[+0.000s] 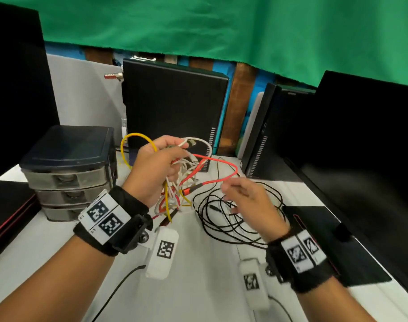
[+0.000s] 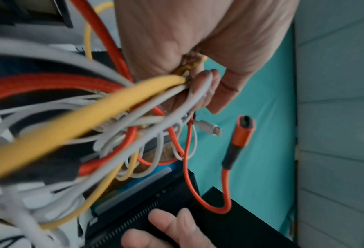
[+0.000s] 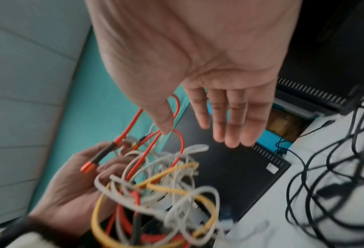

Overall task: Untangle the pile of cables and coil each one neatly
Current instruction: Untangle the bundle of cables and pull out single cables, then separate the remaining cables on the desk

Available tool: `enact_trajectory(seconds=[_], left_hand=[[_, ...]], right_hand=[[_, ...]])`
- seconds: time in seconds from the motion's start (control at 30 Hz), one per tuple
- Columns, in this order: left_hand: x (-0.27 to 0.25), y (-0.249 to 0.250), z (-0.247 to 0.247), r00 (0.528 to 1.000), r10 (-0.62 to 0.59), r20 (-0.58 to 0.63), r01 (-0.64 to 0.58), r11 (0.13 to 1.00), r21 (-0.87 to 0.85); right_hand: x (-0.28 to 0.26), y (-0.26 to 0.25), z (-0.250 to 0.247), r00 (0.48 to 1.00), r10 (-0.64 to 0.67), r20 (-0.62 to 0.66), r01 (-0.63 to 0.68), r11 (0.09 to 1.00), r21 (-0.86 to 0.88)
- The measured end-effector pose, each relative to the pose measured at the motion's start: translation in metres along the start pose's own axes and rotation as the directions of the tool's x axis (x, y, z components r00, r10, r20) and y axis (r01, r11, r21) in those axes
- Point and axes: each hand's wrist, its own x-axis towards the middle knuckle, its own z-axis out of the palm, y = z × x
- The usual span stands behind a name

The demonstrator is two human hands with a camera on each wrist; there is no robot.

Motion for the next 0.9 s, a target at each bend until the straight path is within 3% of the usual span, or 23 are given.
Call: enact_trajectory(seconds=[0.17,0.27,0.37,0.43,0.53,0.57,0.63,0.67,0.73,0.83,0.9], left_hand=[[-0.022,0.006,0.017,0.968,-0.006,0.250,0.042,0.990,-0.136],[-0.027,0.002,0.020,0.913,-0.059,0.404,0.185,0.942,-0.281],[-0.029,-0.005,0.023,0.893,-0.090,0.441,0.279,0.880,-0.383],[-0.028,-0.016,0.025,0.902,-0.144,0.406,0.329,0.839,-0.434],[-0.022,-0.049,0.024,0.878,-0.317,0.358,0.454,0.790,-0.413],[-0.021,-0.060,0.024,0.871,-0.369,0.324,0.471,0.816,-0.336],[-0.020,-0.083,0.021,0.931,-0.338,0.140,0.337,0.941,0.030],[-0.019,-0.091,0.017,0.963,-0.264,0.057,0.243,0.939,0.244],[-0.014,-0.098,0.002,0.986,-0.168,-0.026,0.157,0.846,0.509],[-0.010,-0.092,-0.028,0.965,-0.239,-0.111,0.257,0.763,0.593],[-0.016,-0.083,-0.042,0.944,-0.282,-0.172,0.331,0.809,0.486]], right_hand=[[-0.042,0.016,-0.010,0.998,-0.061,-0.031,0.065,0.983,0.174],[-0.044,0.024,-0.027,0.998,-0.065,-0.016,0.067,0.977,0.204],[-0.036,0.033,-0.029,0.996,-0.039,0.078,0.009,0.937,0.349],[-0.034,0.036,-0.022,0.974,0.013,0.225,-0.142,0.809,0.570],[-0.043,0.037,-0.007,0.925,0.034,0.379,-0.293,0.698,0.653],[-0.044,0.041,-0.003,0.926,0.071,0.370,-0.311,0.697,0.647],[-0.043,0.050,0.006,0.938,0.143,0.317,-0.317,0.725,0.611],[-0.042,0.052,0.012,0.940,0.161,0.299,-0.315,0.745,0.588],[-0.037,0.051,0.026,0.936,0.189,0.296,-0.329,0.763,0.556],[-0.026,0.044,0.050,0.926,0.217,0.310,-0.359,0.762,0.538],[-0.018,0.039,0.068,0.912,0.238,0.334,-0.390,0.759,0.522]])
